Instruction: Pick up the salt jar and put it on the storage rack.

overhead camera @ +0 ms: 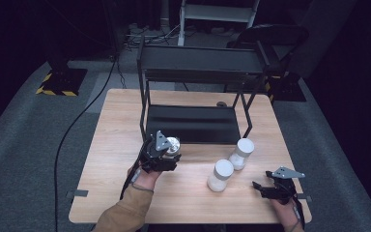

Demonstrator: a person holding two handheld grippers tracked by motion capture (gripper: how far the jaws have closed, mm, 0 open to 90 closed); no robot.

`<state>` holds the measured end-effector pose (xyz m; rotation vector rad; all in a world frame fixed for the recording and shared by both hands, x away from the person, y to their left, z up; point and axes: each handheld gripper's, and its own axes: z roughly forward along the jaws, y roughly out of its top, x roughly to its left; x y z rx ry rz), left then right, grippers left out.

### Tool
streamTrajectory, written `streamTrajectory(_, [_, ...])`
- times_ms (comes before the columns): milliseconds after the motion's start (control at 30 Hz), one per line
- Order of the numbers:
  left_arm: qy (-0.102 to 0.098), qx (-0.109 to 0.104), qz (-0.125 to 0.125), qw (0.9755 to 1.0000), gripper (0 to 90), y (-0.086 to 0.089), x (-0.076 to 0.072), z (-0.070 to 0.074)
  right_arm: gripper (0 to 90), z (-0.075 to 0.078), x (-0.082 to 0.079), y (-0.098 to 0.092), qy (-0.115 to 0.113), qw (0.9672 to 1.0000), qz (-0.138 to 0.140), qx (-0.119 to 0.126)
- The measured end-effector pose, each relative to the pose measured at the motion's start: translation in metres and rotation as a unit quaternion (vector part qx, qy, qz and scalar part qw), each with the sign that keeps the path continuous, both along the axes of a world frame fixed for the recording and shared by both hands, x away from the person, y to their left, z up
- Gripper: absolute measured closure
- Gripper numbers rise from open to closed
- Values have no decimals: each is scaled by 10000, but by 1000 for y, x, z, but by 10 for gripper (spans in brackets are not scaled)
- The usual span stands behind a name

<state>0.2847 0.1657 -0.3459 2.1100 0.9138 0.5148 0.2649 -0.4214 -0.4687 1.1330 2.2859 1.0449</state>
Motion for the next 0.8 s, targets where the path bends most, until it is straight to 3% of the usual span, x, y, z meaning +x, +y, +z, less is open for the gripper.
streamTrajectory(800, [-30, -115, 12, 9999, 297, -4, 37, 16, 205, 0, 0, 0, -1, 10000, 0, -1])
